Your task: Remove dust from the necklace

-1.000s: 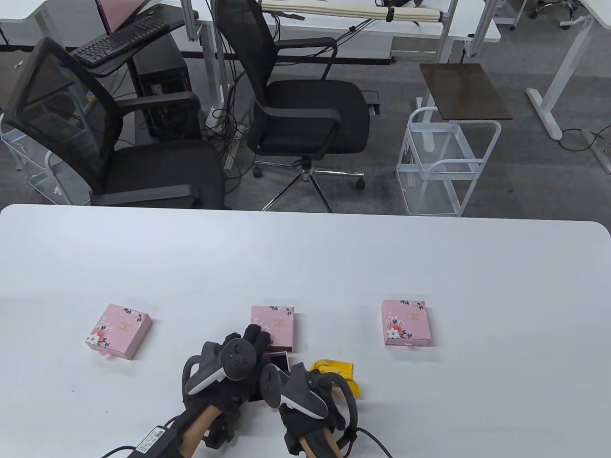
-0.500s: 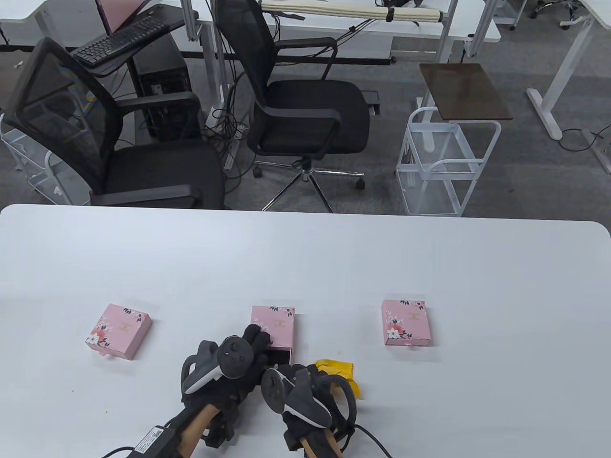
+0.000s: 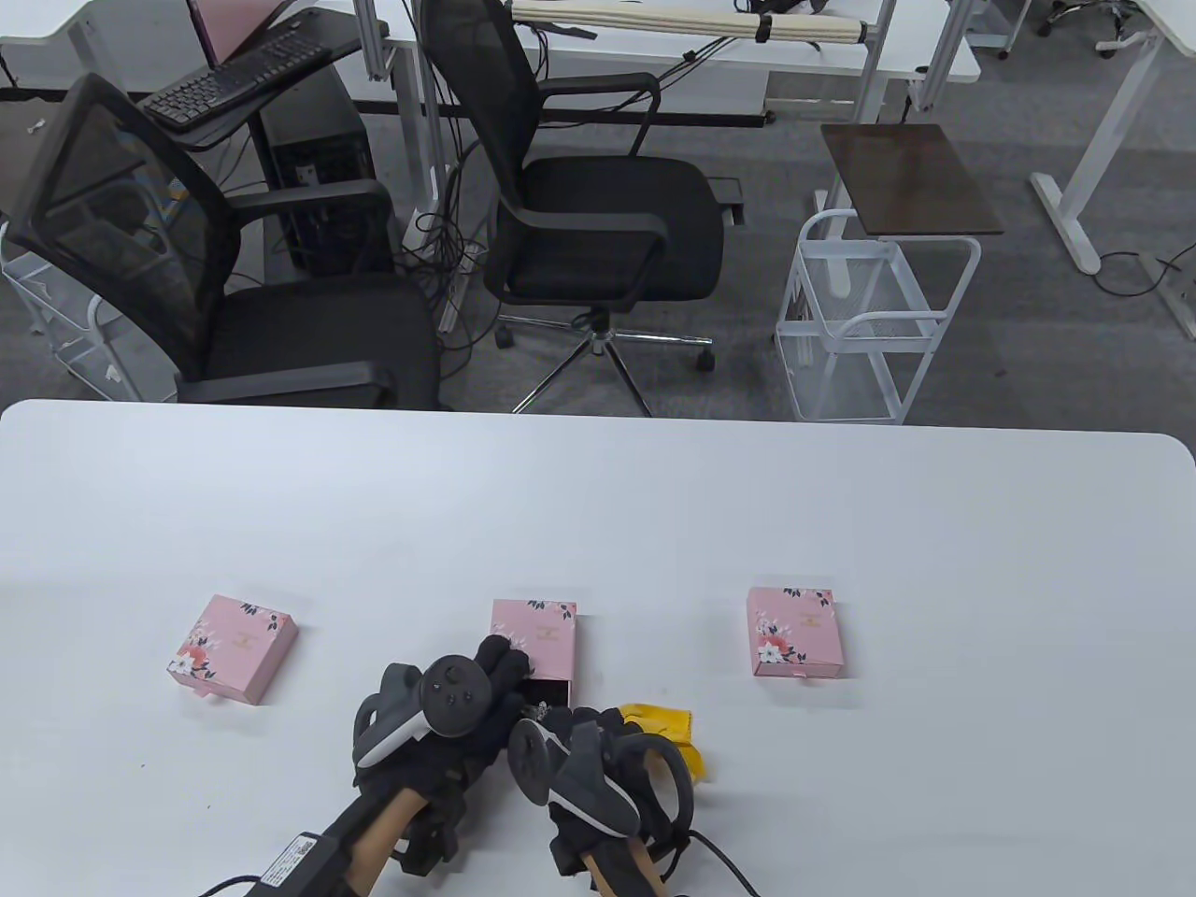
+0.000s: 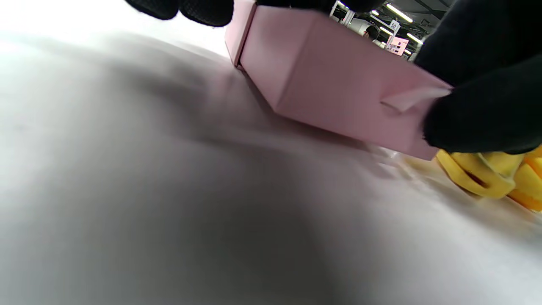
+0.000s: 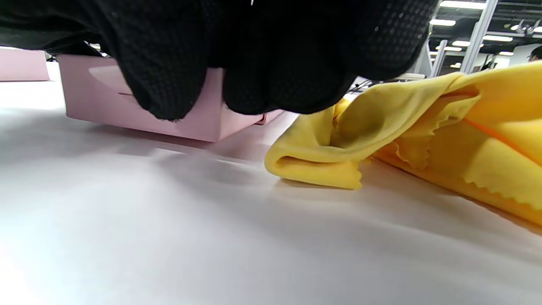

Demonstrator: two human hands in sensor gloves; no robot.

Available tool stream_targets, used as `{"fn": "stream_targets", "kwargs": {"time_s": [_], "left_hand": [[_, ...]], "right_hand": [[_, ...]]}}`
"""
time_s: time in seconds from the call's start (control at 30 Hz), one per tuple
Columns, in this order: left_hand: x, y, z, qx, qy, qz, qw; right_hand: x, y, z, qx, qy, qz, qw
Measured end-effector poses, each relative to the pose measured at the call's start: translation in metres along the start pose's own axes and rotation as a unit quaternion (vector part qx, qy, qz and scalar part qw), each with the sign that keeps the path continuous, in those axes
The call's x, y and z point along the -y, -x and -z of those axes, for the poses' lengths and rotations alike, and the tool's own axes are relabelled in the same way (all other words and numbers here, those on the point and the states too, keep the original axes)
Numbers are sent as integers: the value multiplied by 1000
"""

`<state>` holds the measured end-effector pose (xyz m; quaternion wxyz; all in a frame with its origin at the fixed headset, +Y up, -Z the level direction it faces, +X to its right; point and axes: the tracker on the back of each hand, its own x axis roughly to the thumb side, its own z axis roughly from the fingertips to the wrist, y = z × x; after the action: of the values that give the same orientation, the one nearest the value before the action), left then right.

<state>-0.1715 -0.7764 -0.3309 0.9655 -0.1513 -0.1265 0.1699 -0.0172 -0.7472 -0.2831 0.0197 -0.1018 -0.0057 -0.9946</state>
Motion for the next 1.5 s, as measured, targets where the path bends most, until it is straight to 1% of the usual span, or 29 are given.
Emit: {"fn": "stream_targets", "kwargs": {"time_s": [0.2, 0.37, 0.57, 0.67, 0.77, 0.9, 1.13, 1.3, 1.37, 1.43, 1.47, 1.5], "left_hand": [[0, 1, 0, 1, 2, -10, 1000], [-1, 2, 1, 3, 5, -19, 1000], [-2, 4, 1, 4, 8, -28, 1000], [-2, 5, 1, 4, 9, -31, 999], [-3, 6, 1, 5, 10, -36, 999], [-3, 6, 1, 6, 9, -40, 999], [-3, 7, 1, 6, 8, -41, 999], [-3, 7, 0, 6, 5, -37, 999], [-3, 7, 0, 6, 2, -29, 1000], [-4, 8, 0, 9, 2, -41, 999], [-4, 9, 0, 11, -1, -44, 999], [-6, 12, -2, 3, -16, -42, 999]], "right_hand": [[-2, -3, 1, -23, 30, -18, 999], [0, -9, 5, -33, 37, -34, 998], [5, -10, 26, -52, 8, -21, 998], [7, -7, 37, -60, -21, -12, 998], [6, -3, 45, -69, -34, 9, 997], [6, 1, 50, -77, -29, 30, 996], [7, -2, 57, -76, 4, 1, 997], [5, 0, 63, -79, 31, -3, 996], [6, 1, 64, -79, 16, 0, 997], [10, 2, 64, -77, 0, 2, 997], [12, 3, 65, -76, -13, 6, 997], [17, 5, 66, -74, -34, 11, 997]]}}
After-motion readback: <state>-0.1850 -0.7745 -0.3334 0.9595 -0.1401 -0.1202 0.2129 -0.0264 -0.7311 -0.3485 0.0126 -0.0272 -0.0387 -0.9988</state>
